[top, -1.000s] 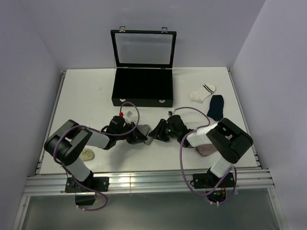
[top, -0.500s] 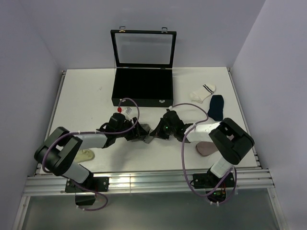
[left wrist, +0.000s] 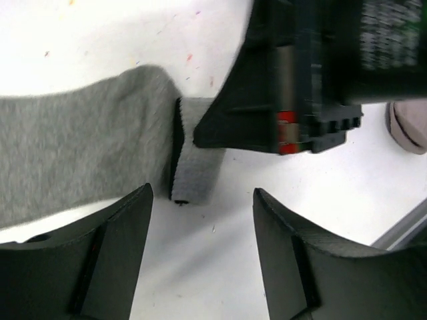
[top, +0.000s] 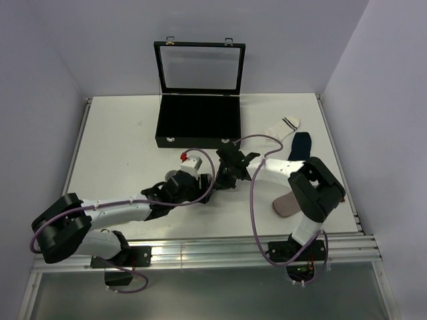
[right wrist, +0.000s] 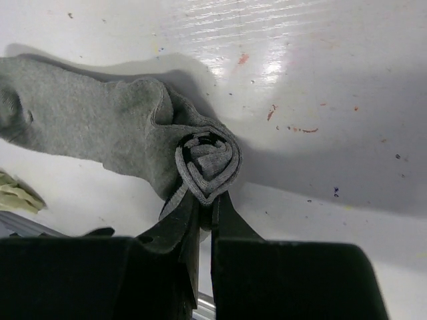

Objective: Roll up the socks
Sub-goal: Roll the sock at the center of the board.

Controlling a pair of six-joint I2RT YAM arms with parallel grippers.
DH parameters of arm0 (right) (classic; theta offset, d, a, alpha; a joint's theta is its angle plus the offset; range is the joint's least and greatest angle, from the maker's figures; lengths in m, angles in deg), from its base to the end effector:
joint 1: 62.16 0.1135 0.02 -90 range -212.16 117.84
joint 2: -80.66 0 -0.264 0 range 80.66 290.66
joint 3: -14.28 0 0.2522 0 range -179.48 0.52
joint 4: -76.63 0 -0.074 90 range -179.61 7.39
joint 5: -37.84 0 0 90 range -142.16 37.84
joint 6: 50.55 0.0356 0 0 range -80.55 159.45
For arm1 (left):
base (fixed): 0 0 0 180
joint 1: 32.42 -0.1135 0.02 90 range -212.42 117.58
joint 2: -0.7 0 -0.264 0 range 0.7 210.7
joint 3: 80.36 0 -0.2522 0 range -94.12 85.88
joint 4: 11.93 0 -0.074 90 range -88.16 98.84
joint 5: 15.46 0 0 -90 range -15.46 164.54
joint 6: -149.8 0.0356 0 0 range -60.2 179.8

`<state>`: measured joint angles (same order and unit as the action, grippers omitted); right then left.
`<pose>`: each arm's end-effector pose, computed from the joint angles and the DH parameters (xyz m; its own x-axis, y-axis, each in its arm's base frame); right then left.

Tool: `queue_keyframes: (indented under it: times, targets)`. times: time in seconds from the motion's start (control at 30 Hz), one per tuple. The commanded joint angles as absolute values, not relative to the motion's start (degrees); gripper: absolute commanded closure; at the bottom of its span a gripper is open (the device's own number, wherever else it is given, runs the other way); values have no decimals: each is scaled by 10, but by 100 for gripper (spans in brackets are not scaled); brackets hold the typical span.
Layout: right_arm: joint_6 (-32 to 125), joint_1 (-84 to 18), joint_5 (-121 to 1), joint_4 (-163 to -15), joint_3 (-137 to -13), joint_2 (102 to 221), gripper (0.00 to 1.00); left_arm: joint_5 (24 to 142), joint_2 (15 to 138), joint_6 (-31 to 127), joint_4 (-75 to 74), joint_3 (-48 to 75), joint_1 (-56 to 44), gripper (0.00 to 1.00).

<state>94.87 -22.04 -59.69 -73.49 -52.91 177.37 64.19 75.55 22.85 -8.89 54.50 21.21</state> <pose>0.2462 0.2136 0.1574 -0.9415 0.2740 -0.1960 0.1504 0.8625 0.4831 0.1604 -0.2070 0.1844 -0.6787 -0.0757 -0.7305 0.3686 0.8253 -0.4279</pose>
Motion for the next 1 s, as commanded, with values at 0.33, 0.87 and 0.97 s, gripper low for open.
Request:
queue_keyframes:
  times: [0.33,0.87,0.97]
  targets:
    - [931,-223,-578,-573,-607,1824,100,502,884,326,-113,455,318,44]
    - [932,-239,-626,-649,-570,1805,92,490,956,302,-112,465,325,94]
    - [939,-245,-647,-710,-535,1768,78,508,944,290,-115,473,317,99]
